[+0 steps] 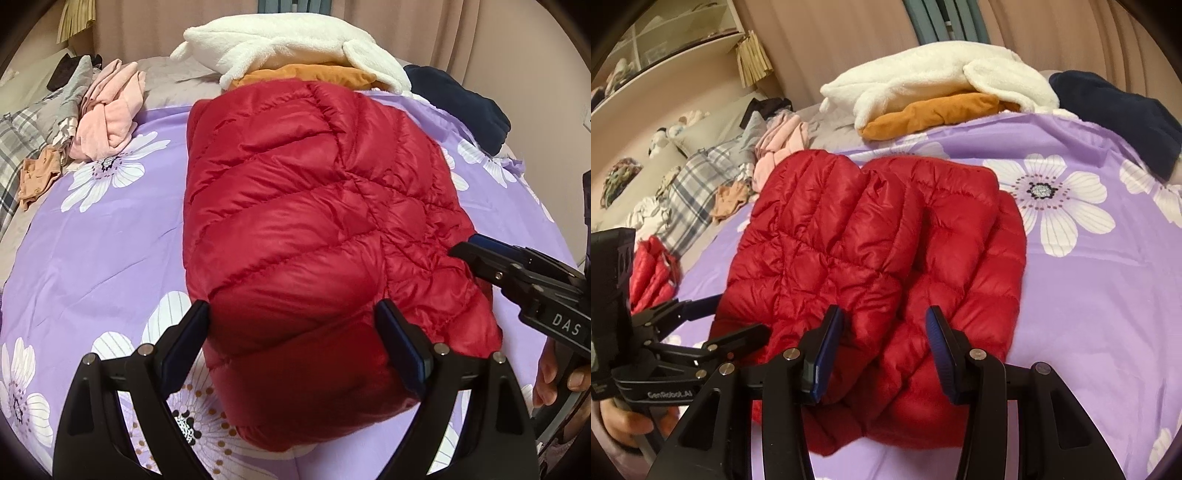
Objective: Fold large clothes
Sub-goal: 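Lower the folded red jacket onto the sheet with both tools, then open both tools and pull them back from the folded jacket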
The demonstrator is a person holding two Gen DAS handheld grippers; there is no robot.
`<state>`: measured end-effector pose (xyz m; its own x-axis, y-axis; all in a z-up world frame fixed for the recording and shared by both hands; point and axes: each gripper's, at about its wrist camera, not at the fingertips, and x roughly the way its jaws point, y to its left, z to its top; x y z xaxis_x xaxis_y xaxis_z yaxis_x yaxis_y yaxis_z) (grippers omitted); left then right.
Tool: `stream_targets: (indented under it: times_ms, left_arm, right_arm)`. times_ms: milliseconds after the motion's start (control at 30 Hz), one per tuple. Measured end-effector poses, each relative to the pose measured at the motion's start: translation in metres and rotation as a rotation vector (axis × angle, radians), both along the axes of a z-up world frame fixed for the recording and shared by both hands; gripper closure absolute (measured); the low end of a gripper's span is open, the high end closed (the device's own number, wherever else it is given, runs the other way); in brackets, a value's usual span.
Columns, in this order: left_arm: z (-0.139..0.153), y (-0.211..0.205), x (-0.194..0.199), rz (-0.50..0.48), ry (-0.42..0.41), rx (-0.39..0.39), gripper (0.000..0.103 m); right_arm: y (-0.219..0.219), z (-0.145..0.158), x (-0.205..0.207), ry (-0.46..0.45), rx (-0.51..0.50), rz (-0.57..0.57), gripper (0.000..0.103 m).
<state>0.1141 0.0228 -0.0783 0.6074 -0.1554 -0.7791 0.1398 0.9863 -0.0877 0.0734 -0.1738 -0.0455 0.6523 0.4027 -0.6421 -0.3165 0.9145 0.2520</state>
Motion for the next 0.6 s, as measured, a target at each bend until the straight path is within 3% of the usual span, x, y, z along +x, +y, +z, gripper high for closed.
stream_targets:
  times_ms: [600]
  left_arm:
    - [0.022,0.002,-0.023,0.017,-0.053,-0.002,0.013]
  right_arm:
    - [-0.006,0.010,-0.018,-0.015,0.004,-0.006,0.056]
